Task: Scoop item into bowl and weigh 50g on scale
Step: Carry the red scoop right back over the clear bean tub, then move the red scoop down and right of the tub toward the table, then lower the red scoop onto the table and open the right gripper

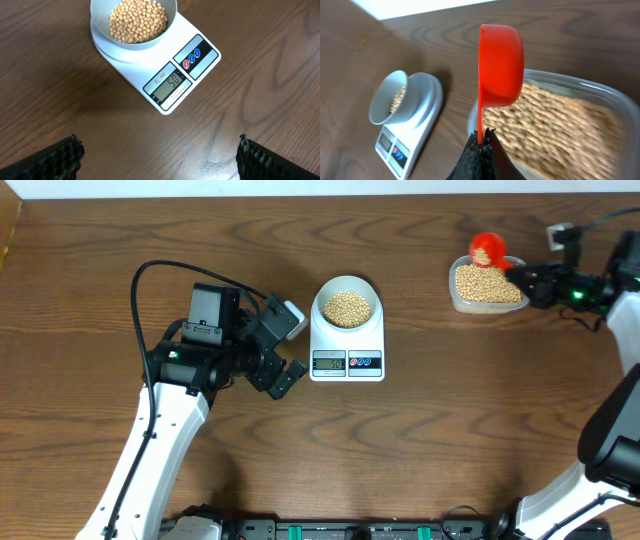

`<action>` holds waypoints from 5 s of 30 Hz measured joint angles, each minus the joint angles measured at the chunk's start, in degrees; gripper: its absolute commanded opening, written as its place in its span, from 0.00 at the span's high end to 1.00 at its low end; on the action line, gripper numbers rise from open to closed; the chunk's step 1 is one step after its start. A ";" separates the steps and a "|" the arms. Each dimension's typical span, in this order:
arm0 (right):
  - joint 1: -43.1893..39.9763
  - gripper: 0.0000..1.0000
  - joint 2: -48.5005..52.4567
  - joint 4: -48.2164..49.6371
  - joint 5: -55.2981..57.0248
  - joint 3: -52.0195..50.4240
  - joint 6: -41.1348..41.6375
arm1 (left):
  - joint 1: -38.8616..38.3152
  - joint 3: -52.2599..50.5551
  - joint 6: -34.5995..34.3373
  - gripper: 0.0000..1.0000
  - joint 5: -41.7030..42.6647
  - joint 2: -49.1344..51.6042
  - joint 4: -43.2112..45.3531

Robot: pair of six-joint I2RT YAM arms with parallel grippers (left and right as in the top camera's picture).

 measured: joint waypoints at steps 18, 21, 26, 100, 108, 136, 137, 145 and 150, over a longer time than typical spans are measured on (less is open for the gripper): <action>1.84 0.99 -2.16 -3.06 23.23 -0.15 -12.68 | 0.00 0.00 0.00 0.00 -0.02 0.00 0.00; 2.25 0.99 -5.99 -3.21 28.35 -0.26 -14.40 | 0.00 0.00 0.00 0.00 0.00 0.00 -0.02; 3.82 0.99 -10.88 -3.67 31.98 -0.26 -15.52 | 0.00 0.00 0.00 0.00 0.00 0.00 -0.02; -9.01 0.99 -20.90 -21.79 8.35 -22.99 5.29 | 0.00 0.00 0.00 0.00 -0.02 0.00 -0.02; -19.74 0.99 -20.90 -28.33 6.78 -22.99 5.92 | 0.00 0.00 0.00 0.00 0.00 0.00 -0.02; -22.47 0.91 -20.94 -6.71 -4.70 -45.88 4.11 | 0.00 0.00 0.00 0.00 0.00 0.00 -0.02; -22.47 0.90 -20.94 -6.60 -4.02 -45.88 4.15 | 0.00 0.00 0.00 0.00 -0.02 0.00 -0.02; -22.47 0.54 -20.94 -5.77 1.20 -45.90 5.03 | 0.00 0.00 0.00 0.00 0.00 0.00 -0.02; -22.47 0.27 -20.94 -4.59 2.73 -45.99 5.03 | 0.00 0.00 0.00 0.00 -0.02 0.00 -0.02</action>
